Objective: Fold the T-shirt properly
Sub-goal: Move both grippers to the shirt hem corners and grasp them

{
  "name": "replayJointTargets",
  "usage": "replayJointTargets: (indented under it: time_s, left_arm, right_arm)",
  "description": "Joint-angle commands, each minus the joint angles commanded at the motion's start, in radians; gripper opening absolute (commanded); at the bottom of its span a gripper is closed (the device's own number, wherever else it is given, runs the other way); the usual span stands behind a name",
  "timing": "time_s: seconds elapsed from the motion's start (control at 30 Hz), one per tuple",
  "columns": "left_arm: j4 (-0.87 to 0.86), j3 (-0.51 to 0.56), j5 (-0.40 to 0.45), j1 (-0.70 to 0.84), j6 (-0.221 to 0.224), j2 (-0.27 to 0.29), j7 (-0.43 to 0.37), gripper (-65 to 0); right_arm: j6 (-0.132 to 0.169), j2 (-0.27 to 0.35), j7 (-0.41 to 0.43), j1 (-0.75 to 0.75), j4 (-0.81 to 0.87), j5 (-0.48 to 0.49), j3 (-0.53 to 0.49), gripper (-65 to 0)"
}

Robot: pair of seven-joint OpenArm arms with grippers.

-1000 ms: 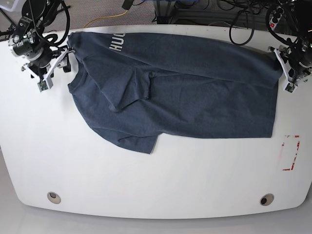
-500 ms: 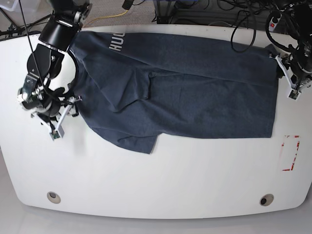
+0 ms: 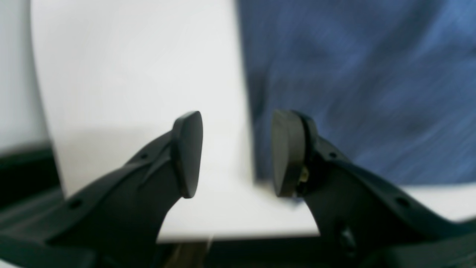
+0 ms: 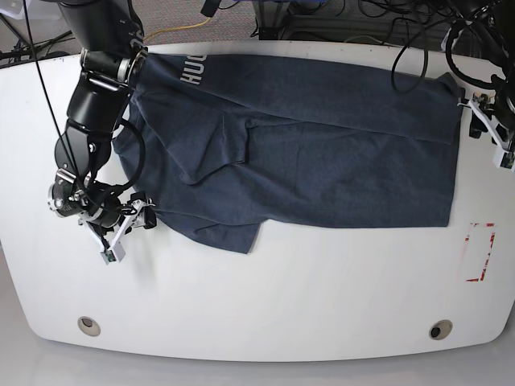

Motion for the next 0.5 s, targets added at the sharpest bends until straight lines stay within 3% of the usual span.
replayJointTargets:
  time_s: [0.17, 0.33, 0.5]
  left_arm:
    - [0.0, 0.002, 0.0, -0.002, 0.0, 0.0, -0.002, -38.2]
    - [0.0, 0.002, 0.0, -0.003, 0.0, 0.0, -0.009, -38.2]
    - [-0.002, 0.005, 0.0, -0.003, 0.0, 0.002, -0.115, -37.9]
  right_arm:
    - [0.0, 0.003, 0.126, 0.058, -0.175, -0.002, -0.018, -28.5]
    - [0.0, 0.011, 0.18, 0.069, -0.244, -0.002, -0.02, -28.5]
    - [0.0, -0.02, 0.183, 0.064, -0.244, -0.002, -0.021, -28.5]
